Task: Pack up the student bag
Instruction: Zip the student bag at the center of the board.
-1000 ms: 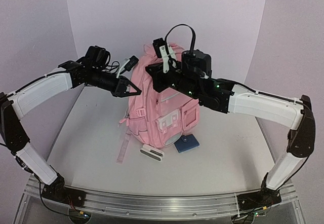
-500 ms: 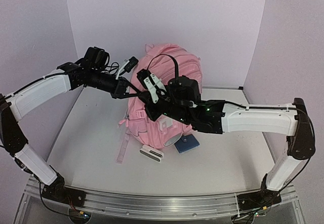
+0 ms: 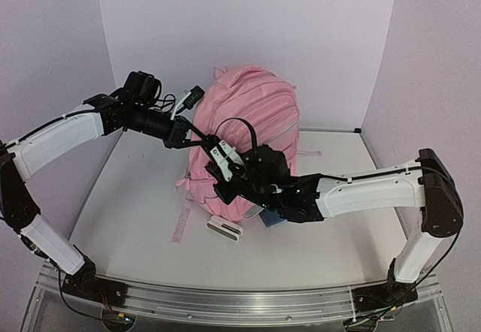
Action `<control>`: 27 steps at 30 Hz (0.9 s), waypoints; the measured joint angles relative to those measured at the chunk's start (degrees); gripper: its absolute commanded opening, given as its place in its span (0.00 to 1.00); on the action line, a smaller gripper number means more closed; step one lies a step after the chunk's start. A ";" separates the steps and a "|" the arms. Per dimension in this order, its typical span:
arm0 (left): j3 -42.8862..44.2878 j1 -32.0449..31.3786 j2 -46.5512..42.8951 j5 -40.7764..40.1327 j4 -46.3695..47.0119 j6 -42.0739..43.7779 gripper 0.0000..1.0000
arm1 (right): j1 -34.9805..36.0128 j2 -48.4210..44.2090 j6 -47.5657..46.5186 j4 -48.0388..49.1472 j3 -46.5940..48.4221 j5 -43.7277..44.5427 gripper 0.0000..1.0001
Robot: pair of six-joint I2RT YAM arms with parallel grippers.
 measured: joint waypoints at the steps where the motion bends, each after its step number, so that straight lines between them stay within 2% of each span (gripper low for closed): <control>1: -0.11 0.01 -0.08 0.00 0.03 0.01 0.00 | 0.07 0.01 0.07 1.09 -0.55 0.12 0.00; 12: -0.69 -0.03 -0.51 -0.02 0.07 0.85 0.00 | 0.80 0.19 3.99 13.16 -6.79 1.95 0.00; 18: -1.55 -0.54 -0.73 1.63 0.54 1.95 0.00 | 0.95 -4.96 7.96 12.42 -11.12 0.36 0.00; 27: -2.24 0.72 -0.70 3.83 0.62 2.77 0.00 | 0.95 -4.30 7.67 14.98 -12.17 -0.44 0.00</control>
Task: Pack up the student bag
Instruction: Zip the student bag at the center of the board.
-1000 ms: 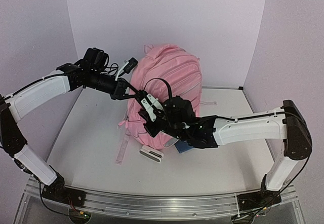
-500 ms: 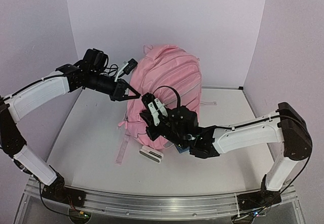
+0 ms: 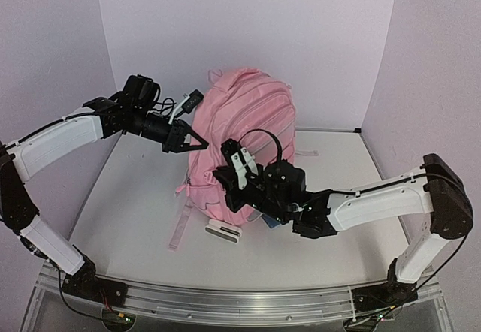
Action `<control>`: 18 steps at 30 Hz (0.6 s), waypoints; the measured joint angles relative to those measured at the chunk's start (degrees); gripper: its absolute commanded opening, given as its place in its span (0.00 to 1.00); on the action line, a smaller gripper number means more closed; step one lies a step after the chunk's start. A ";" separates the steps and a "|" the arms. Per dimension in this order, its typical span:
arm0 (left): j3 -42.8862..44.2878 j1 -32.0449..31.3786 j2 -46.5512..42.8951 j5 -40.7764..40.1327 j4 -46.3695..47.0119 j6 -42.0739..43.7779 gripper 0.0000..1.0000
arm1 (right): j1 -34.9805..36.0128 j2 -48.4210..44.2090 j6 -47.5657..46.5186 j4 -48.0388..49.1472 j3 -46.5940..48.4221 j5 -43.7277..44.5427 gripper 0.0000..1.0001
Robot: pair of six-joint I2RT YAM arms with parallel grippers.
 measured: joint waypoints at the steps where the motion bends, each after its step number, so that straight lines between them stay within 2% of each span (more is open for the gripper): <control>1: -0.11 0.16 0.00 0.25 -0.02 0.02 0.00 | 0.00 0.35 0.05 1.24 -0.42 0.03 0.00; 11: -0.39 0.66 0.00 1.31 -0.02 0.06 0.00 | 0.00 2.69 6.21 11.10 -3.52 0.23 0.00; 14: -0.58 0.75 0.00 1.70 0.11 0.06 0.00 | 0.00 2.73 7.47 11.85 -3.88 0.38 0.10; 18: -0.62 0.94 0.00 1.72 0.42 0.04 0.00 | 0.24 2.48 9.67 11.64 -4.96 -0.14 0.19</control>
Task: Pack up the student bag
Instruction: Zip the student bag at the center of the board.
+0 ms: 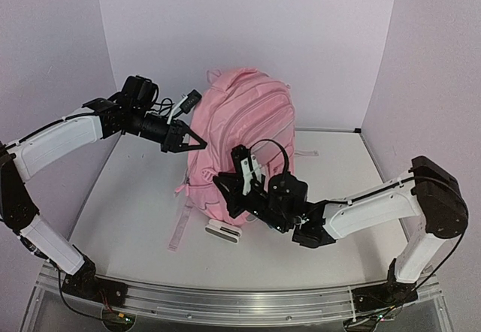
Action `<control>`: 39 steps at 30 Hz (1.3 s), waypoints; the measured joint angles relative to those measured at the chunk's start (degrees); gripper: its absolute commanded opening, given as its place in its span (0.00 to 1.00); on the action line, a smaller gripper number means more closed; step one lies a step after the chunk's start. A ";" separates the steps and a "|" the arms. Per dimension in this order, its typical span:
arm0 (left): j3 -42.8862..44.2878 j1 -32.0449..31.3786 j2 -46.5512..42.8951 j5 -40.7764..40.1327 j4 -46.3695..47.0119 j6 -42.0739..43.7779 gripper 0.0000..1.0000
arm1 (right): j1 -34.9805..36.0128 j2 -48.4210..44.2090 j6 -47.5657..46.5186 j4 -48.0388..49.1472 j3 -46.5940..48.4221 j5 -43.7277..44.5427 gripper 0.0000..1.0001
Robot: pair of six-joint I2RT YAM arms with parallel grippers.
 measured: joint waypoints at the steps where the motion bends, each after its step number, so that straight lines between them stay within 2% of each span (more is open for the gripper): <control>1: 0.00 0.19 0.00 -0.06 0.00 0.00 0.00 | 0.20 -0.26 0.63 -0.87 -0.71 -0.28 0.20; 3: 0.00 0.58 0.00 -0.27 0.02 0.00 0.00 | 0.67 -1.00 1.51 -2.82 -2.20 -0.44 0.20; 7: 0.00 1.41 0.00 -1.03 1.10 -0.04 0.00 | 1.61 -2.01 3.43 -8.67 -5.01 -1.11 0.14; 11: 0.00 1.66 0.00 -1.36 1.41 -0.04 0.00 | 2.08 -1.97 4.99 -13.53 -6.16 -2.34 0.15; 14: 0.00 1.66 0.00 -1.45 1.44 -0.04 0.00 | 2.12 -2.00 5.92 -14.49 -6.14 -2.53 0.19; 19: 0.00 1.66 0.00 -1.64 1.46 -0.02 0.01 | 2.12 -4.99 8.72 -20.40 -5.02 0.89 0.31; 25: 0.08 1.66 0.00 -1.81 1.44 -0.26 0.26 | 1.93 -10.81 13.73 -28.57 1.23 7.07 0.50; 29: 0.85 1.64 -0.02 -3.38 1.70 -1.92 0.56 | -0.08 -13.46 15.52 -33.91 5.80 8.20 0.58; 31: 1.21 1.64 -0.42 -5.19 2.09 -3.25 0.63 | -3.12 -14.28 16.41 -36.08 7.47 6.26 0.60; 33: 1.23 1.50 -1.64 -7.68 2.32 -5.60 0.65 | -6.70 -15.00 17.61 -37.46 7.89 3.58 0.63; 36: 0.98 0.46 -5.21 -12.14 3.48 -9.27 0.55 | -11.59 -16.09 19.41 -39.69 7.87 -0.51 0.68; 39: 0.31 -3.04 -9.52 -16.52 4.91 -12.96 0.53 | -14.46 -17.25 20.79 -41.00 7.67 -3.95 0.72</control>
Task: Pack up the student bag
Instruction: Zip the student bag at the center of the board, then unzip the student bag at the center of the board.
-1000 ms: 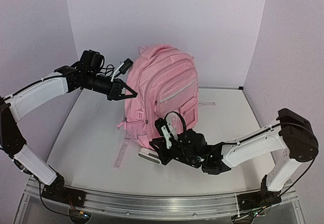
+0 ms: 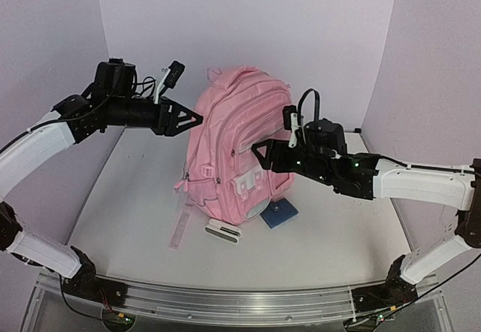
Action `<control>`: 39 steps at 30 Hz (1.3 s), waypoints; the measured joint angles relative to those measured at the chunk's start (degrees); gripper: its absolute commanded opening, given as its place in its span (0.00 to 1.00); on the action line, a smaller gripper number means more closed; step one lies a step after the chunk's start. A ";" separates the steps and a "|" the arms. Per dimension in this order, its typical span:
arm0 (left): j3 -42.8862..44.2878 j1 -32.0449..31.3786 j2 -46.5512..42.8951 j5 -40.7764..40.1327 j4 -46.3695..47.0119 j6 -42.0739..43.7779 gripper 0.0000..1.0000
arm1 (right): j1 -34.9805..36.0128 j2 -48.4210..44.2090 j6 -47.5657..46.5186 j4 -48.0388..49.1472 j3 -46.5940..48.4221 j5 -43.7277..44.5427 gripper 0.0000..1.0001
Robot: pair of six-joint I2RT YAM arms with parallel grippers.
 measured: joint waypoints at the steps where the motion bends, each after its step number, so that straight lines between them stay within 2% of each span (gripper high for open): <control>1: 0.00 -2.60 -1.14 -1.61 0.10 -1.34 0.53 | -0.87 -0.46 0.33 -0.15 -0.18 -1.02 0.73; 8: -0.04 -13.77 -0.91 -6.01 2.88 -10.50 0.51 | -9.30 -3.78 2.17 -1.03 -1.69 -7.82 0.81; 13: 0.47 -19.83 2.24 -9.59 5.31 -13.22 0.54 | -13.56 -4.04 2.82 -0.89 -2.07 -10.50 0.82; 20: 0.55 -22.02 2.18 -16.31 3.66 -12.57 0.63 | -14.42 -3.43 5.99 2.05 -2.09 -15.27 0.82; 22: 0.58 -22.08 1.26 -19.38 1.95 -11.70 0.68 | -14.92 -3.41 8.66 3.87 -2.26 -16.93 0.79; 26: 1.01 -22.02 0.06 -27.31 -1.69 -10.42 0.73 | -15.52 -3.64 13.73 8.56 -4.39 -19.65 0.64; 31: 1.68 -21.96 0.82 -32.41 -4.88 -9.34 0.77 | -15.31 -5.77 15.81 10.83 -9.59 -23.01 0.55; 33: 2.17 -21.96 2.22 -33.50 -5.53 -9.33 0.75 | -14.57 -7.77 16.13 10.80 -11.57 -23.80 0.53; 39: 1.87 -21.94 4.93 -34.01 -5.94 -8.94 0.51 | -9.00 -14.42 18.65 11.12 -15.89 -23.77 0.50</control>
